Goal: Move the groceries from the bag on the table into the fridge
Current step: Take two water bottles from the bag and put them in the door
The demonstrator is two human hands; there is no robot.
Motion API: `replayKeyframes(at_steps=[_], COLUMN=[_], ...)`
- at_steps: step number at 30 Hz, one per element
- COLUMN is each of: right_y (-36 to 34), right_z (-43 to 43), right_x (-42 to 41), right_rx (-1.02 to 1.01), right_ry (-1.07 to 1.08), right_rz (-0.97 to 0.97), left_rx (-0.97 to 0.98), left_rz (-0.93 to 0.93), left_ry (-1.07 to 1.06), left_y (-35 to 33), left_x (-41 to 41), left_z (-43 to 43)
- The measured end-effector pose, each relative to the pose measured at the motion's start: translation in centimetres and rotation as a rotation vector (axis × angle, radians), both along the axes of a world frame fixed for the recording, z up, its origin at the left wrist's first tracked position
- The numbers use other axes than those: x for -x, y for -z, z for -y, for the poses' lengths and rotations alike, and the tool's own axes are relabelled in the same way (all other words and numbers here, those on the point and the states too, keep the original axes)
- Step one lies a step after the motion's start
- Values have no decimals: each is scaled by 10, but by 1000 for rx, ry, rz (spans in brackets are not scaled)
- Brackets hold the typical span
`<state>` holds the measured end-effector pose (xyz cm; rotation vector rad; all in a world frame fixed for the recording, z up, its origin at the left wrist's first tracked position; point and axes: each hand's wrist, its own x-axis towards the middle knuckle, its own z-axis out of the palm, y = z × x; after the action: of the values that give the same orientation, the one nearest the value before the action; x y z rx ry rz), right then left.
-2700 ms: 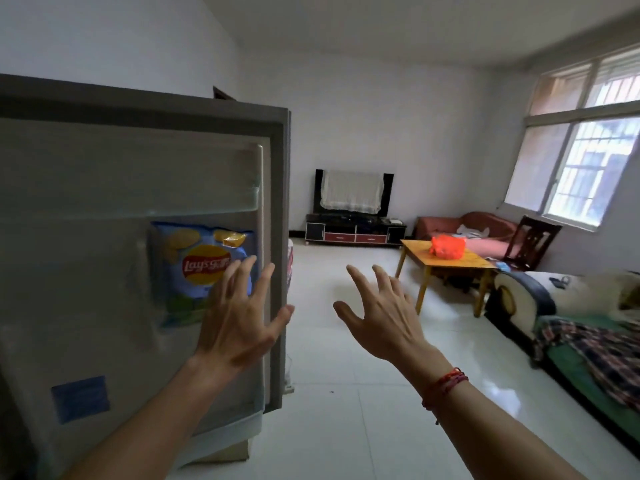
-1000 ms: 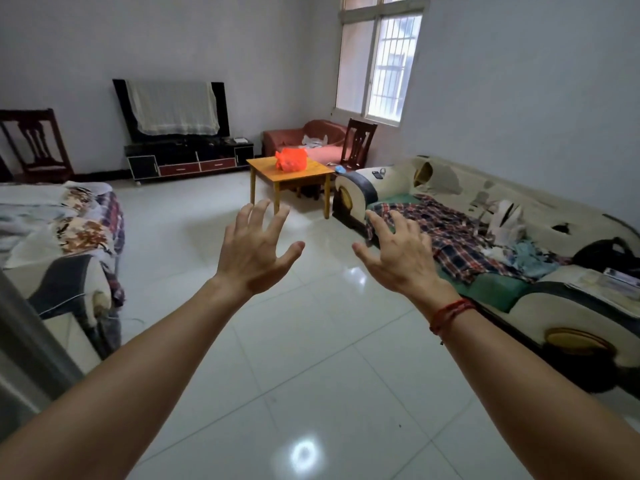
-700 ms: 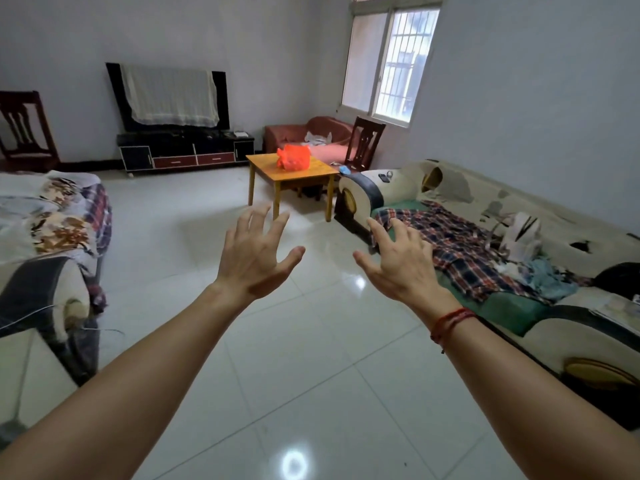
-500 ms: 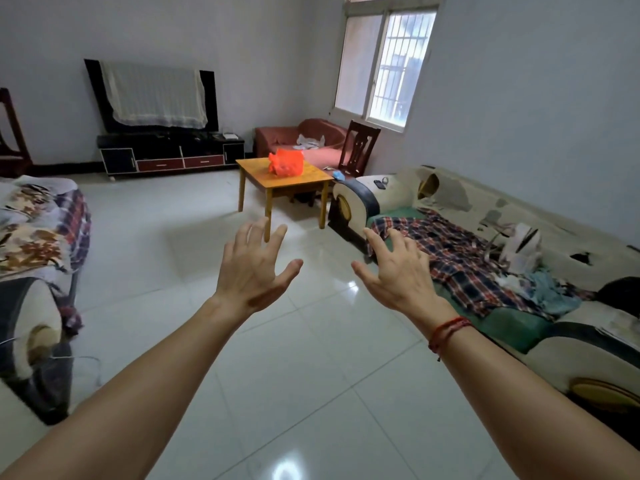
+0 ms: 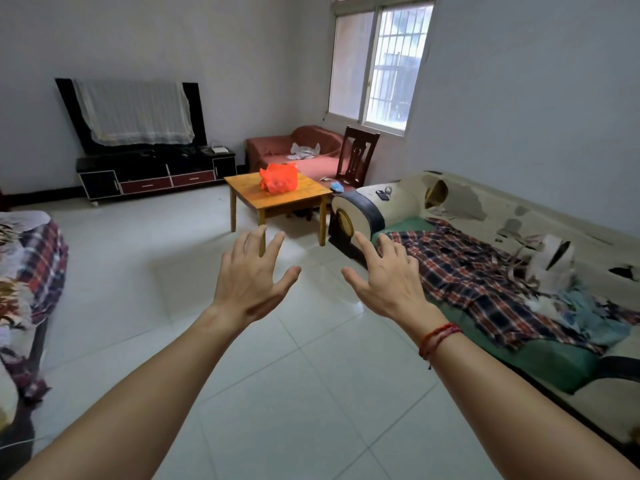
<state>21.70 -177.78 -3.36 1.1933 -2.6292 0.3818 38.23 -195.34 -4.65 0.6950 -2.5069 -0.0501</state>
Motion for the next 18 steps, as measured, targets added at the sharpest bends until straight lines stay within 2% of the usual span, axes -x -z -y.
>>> replayKeyframes(at_steps=[9, 18], right_y=[10, 5], right_z=[117, 225], right_x=[177, 301], right_rx=[-39, -58], right_ry=[-28, -77], right_rz=[19, 21], left_rx=[21, 12], left_rz=[47, 64], left_ry=[-37, -87], left_y=[1, 2], left_x=[167, 281], left_z=[111, 218])
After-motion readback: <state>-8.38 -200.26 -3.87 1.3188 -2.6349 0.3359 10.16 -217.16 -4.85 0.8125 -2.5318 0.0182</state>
